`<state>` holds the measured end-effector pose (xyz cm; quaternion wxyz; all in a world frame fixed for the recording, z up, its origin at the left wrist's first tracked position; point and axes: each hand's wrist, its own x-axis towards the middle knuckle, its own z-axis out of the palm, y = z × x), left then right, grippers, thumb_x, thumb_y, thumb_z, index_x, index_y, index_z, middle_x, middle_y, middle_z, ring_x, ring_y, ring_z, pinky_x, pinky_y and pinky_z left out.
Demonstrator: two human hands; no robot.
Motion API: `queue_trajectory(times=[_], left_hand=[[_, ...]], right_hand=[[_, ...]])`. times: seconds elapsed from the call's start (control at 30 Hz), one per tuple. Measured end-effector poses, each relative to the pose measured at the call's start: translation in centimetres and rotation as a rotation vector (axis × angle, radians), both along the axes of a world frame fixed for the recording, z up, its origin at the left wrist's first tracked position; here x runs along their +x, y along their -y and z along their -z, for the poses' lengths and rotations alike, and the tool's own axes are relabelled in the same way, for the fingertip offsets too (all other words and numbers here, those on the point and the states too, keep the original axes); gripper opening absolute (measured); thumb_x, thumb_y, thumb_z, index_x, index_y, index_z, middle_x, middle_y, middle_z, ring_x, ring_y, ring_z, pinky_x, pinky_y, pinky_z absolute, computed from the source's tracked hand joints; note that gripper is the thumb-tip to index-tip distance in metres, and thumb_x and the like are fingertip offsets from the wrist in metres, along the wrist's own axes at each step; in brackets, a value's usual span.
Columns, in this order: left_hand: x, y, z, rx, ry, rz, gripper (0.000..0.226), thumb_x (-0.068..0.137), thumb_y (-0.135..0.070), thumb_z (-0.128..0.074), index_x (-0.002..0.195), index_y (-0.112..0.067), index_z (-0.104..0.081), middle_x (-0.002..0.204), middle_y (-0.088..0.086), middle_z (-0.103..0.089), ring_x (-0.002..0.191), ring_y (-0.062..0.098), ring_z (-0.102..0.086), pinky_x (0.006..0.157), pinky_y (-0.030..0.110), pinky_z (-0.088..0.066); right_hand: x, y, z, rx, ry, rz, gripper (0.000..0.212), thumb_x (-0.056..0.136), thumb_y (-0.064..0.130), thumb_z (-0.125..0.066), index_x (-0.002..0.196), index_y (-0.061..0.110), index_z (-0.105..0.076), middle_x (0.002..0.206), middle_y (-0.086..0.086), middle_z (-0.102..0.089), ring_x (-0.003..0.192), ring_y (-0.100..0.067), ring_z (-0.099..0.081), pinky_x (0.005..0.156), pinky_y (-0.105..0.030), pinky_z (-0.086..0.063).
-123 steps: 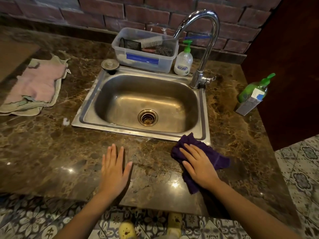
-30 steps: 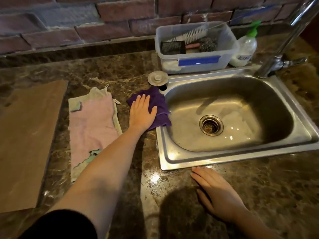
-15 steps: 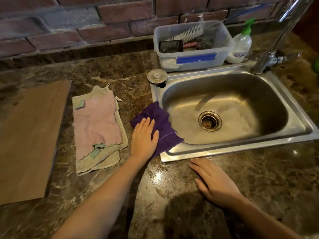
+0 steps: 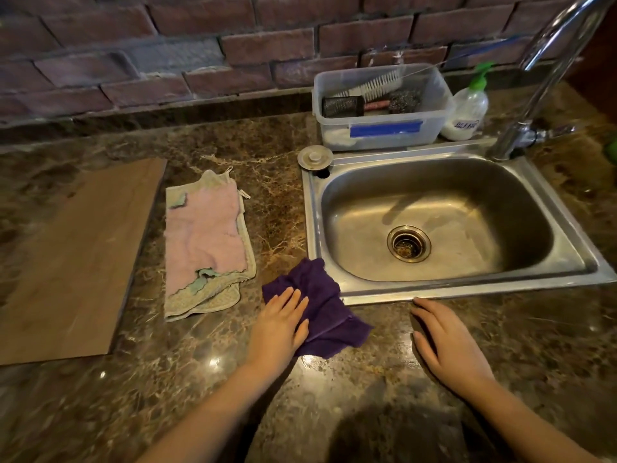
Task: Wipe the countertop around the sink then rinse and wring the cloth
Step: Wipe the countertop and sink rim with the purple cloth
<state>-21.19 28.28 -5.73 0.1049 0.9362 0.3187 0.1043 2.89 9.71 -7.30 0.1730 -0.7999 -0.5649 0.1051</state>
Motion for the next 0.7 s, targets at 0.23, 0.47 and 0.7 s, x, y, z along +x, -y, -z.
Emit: queue_trajectory(times=[0.23, 0.47, 0.7], left_hand=[[-2.4, -3.6, -3.6, -0.318, 0.323, -0.450, 0.018, 0.093, -0.021, -0.049, 0.097, -0.011, -0.064, 0.078, -0.002, -0.061, 0.075, 0.029, -0.062, 0.062, 0.031, -0.035], [-1.2, -8.5, -6.8, -0.041, 0.261, -0.555, 0.040, 0.086, -0.038, -0.055, 0.121, -0.017, -0.050, 0.109, 0.008, -0.064, 0.095, 0.030, -0.059, 0.070, 0.037, -0.044], [6.5, -4.0, -1.6, -0.176, 0.023, -0.350, 0.046, 0.091, -0.039, -0.049, 0.131, -0.017, -0.050, 0.127, 0.011, -0.052, 0.109, 0.030, -0.049, 0.083, 0.037, -0.044]], right_hand=[[0.1, 0.1, 0.3, 0.018, 0.002, -0.010, 0.046, 0.090, 0.038, -0.041, 0.123, 0.011, -0.057, 0.133, -0.004, -0.053, 0.122, -0.017, -0.048, 0.105, -0.029, -0.033], [0.1, 0.0, 0.5, 0.029, 0.009, 0.001, 0.046, 0.089, 0.038, -0.040, 0.122, 0.011, -0.058, 0.131, -0.004, -0.054, 0.119, -0.017, -0.049, 0.103, -0.030, -0.034], [0.1, 0.0, 0.3, 0.024, -0.003, 0.004, 0.040, 0.088, 0.032, -0.049, 0.122, 0.013, -0.058, 0.131, -0.002, -0.055, 0.119, -0.014, -0.048, 0.103, -0.028, -0.033]])
